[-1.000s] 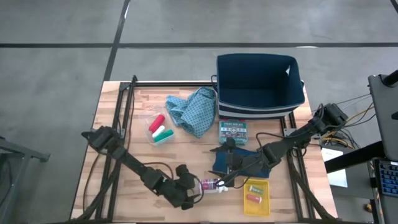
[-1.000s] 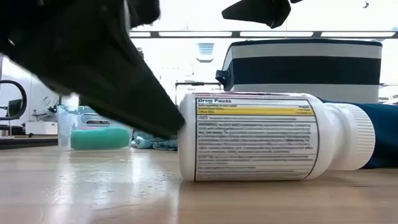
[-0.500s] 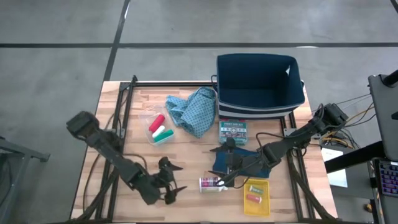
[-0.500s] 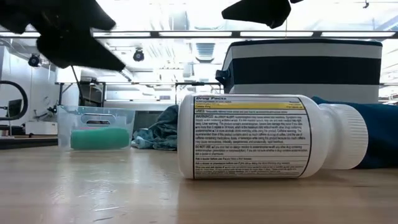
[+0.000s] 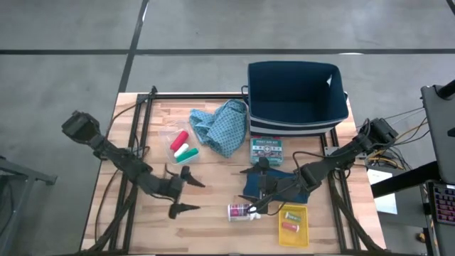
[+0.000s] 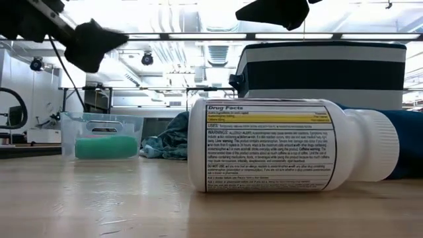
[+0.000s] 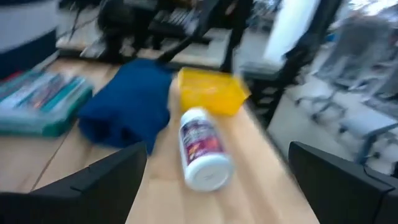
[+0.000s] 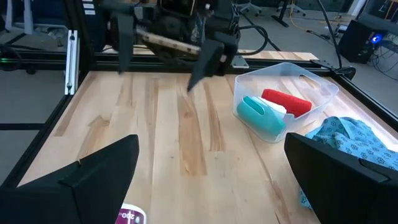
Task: Pick & place medical supplies in basket/bin
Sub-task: Put the white pill bottle into the yellow bin
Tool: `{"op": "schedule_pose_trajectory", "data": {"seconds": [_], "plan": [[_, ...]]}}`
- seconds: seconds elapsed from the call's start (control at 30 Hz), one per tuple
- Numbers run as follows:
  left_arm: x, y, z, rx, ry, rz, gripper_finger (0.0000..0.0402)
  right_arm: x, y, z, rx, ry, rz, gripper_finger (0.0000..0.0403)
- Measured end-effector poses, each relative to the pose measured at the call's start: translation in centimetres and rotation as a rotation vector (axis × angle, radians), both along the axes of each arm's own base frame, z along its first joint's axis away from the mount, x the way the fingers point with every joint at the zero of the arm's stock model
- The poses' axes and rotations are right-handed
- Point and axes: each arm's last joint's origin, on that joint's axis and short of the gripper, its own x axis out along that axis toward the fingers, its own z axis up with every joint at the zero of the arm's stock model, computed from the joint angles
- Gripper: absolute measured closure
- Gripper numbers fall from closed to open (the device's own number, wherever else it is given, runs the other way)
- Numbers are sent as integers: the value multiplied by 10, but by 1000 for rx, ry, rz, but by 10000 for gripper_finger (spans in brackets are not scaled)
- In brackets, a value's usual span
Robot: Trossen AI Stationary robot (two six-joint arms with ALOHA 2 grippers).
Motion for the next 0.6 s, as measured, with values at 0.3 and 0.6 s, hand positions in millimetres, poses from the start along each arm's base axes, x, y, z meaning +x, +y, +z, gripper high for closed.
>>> {"op": "schedule_pose_trajectory", "data": {"seconds": [0.3, 0.6], "plan": [[-18, 8, -6, 32, -103, -143, 3, 0, 0, 0, 0, 0, 0, 3], [-17, 9, -7, 23, -92, -113, 3, 0, 0, 0, 0, 0, 0, 3]]}}
